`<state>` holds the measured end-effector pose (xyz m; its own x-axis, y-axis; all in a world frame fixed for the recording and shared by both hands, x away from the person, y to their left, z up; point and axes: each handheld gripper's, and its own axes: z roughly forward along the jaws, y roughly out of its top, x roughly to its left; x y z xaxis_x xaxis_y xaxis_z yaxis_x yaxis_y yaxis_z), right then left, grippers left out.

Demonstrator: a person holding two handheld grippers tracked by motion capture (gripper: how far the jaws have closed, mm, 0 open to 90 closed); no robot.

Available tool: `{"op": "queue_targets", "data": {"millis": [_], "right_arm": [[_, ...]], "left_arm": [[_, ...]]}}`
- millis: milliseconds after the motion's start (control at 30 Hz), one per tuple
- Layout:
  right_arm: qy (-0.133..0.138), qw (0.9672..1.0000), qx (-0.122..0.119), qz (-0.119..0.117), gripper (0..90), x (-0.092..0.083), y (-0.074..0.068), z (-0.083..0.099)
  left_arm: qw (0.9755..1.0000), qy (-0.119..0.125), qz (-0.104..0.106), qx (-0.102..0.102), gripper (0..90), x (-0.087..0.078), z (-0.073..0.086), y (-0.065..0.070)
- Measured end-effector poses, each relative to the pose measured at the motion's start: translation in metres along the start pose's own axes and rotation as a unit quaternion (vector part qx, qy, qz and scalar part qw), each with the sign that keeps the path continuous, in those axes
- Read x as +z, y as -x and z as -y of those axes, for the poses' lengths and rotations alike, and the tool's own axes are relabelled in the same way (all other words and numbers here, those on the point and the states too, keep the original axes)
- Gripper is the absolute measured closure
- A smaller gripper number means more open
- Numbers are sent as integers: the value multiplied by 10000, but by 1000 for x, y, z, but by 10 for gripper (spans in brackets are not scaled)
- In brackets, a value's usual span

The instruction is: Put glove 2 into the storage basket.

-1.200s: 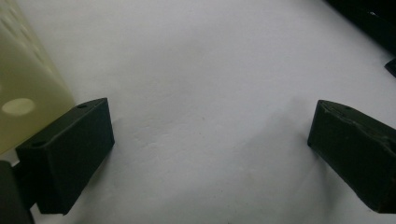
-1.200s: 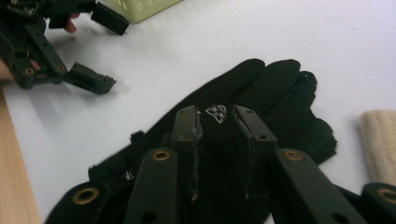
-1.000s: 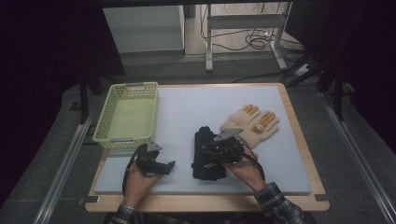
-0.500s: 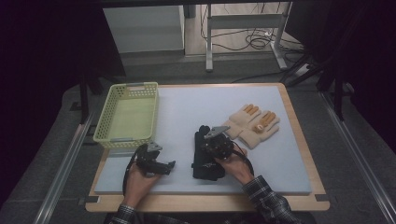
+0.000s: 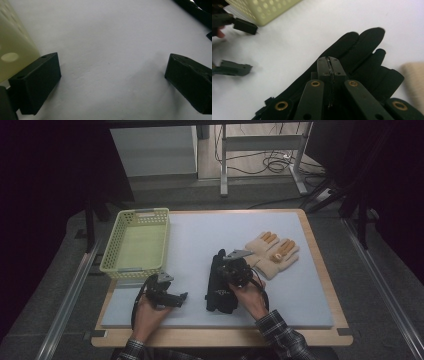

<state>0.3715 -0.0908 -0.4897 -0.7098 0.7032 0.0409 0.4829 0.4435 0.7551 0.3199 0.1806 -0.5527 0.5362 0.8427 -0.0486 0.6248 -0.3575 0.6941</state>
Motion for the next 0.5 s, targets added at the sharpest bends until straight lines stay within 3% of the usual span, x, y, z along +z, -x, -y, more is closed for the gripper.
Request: {"op": "queue_targets", "data": {"millis": [67,133,200,333,500], "right_arm": [[-89,9999,32,-71,842,9,2,7],[-118,9998,10,-150,707,13,6,11],[-94,9998,-58,-146,635,8,8,11],[-13,9997,-190,-136,621,-14,15,10],[-90,9996,-153,-241,692,-38,25,25]], "left_arm": [[10000,-14,-5,19,6,0,0,0],[10000,-15,-5,20,6,0,0,0],[10000,-18,-5,21,6,0,0,0],[10000,-16,-7,19,6,0,0,0],[10000,1,-2,-15,6,0,0,0]]}}
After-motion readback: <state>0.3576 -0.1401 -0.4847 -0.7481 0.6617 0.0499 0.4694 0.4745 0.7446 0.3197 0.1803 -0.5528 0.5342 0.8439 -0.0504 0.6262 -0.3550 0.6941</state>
